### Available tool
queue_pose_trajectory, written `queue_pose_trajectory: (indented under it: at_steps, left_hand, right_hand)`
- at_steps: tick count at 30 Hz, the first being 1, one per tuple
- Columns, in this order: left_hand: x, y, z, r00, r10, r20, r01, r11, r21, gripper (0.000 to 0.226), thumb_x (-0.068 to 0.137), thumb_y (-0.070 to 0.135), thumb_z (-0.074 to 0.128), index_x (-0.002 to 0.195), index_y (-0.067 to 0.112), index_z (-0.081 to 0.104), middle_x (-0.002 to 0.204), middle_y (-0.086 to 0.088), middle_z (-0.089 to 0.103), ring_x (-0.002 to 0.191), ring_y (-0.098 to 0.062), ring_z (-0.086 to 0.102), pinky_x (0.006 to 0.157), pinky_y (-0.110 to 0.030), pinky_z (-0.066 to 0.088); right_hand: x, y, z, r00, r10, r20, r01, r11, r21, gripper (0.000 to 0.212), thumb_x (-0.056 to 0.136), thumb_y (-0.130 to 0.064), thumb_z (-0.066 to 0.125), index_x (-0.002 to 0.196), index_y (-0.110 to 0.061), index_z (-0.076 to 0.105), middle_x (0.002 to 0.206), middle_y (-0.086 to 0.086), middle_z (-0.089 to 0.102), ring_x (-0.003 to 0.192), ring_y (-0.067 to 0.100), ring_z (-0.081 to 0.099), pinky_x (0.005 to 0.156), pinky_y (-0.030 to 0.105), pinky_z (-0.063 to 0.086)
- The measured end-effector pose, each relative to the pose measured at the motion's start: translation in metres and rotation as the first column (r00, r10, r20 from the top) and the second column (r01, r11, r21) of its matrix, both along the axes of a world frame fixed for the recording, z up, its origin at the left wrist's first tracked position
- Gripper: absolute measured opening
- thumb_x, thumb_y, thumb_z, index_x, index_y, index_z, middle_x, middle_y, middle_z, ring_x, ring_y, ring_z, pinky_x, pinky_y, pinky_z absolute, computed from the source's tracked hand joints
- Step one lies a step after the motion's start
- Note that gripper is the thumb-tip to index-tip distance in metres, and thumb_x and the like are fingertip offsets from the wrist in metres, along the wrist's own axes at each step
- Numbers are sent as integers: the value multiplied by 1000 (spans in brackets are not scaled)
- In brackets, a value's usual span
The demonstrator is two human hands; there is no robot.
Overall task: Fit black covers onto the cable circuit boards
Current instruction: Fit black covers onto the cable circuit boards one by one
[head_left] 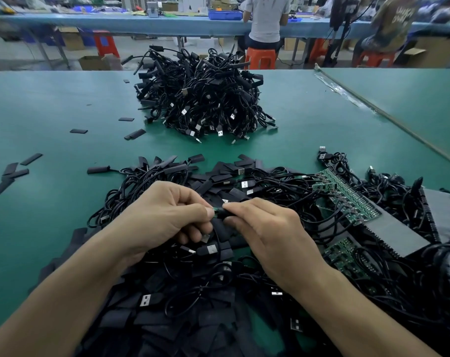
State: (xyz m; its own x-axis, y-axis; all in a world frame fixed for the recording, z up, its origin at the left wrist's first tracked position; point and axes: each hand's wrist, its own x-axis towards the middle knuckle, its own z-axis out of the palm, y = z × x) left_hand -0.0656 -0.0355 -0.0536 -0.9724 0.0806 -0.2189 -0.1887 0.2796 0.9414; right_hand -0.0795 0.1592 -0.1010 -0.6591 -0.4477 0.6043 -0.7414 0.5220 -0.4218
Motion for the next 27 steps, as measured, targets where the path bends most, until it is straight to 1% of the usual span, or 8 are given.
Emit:
queue_pose_trajectory:
  at_steps: [7,10,15,18,21,23,27]
  left_hand:
    - [1,2,1,999,19,34,-19,1000,2,25,86,5,69,63,15,74,66,-12,71,49,-12,62,42,-17,45]
    - [1,4,0,999,43,32,-43,999,-1,26,85,6,68,61,15,73,64,-11,71,48,-12,61,42,-17,44]
    - [1,4,-2,999,32,6,-32,999,-16,22,83,9,72,63,18,74,63,-9,70,49,-12,62,43,-17,45]
    - [1,3,-3,1000,20,4,-20,1000,-22,23,83,8,72,63,20,75,63,-9,71,50,-12,62,44,-18,47]
    - [0,2,-4,1000,21,4,-20,999,-24,22,82,5,72,63,16,75,62,-11,70,49,-13,62,44,-18,48]
    - [0,1,-5,1000,17,3,-17,999,-33,21,83,2,72,64,12,74,61,-13,70,48,-13,62,44,-19,48]
    - [-1,-1,-5,1000,-6,19,6,1000,-20,12,86,6,72,74,8,74,65,-12,71,51,-13,63,46,-19,50]
  right_hand:
    - [1,0,0,1000,20,-3,-20,1000,18,26,94,-17,63,114,-4,71,102,5,72,89,17,69,80,27,56]
    - [1,0,2,1000,20,11,-20,1000,2,27,93,-18,62,114,-4,72,102,6,73,89,17,70,79,30,57]
    - [0,-1,1,999,34,6,-34,999,-20,26,92,-15,63,112,-2,73,100,7,74,89,18,71,80,31,58]
    - [1,-1,1,1000,28,-10,-28,999,-18,25,91,-15,64,111,-2,73,99,8,74,88,19,71,79,33,58]
    - [1,-1,1,997,17,-69,-17,1000,5,22,91,-12,64,108,-1,74,95,9,73,85,22,70,75,35,59]
    - [0,-1,0,997,15,-82,-15,1000,7,21,92,-13,63,106,-2,74,92,8,73,82,23,69,72,36,58]
    - [-1,1,-1,1000,22,14,-21,999,-31,25,92,-18,64,112,-6,73,96,4,71,87,16,68,79,30,56]
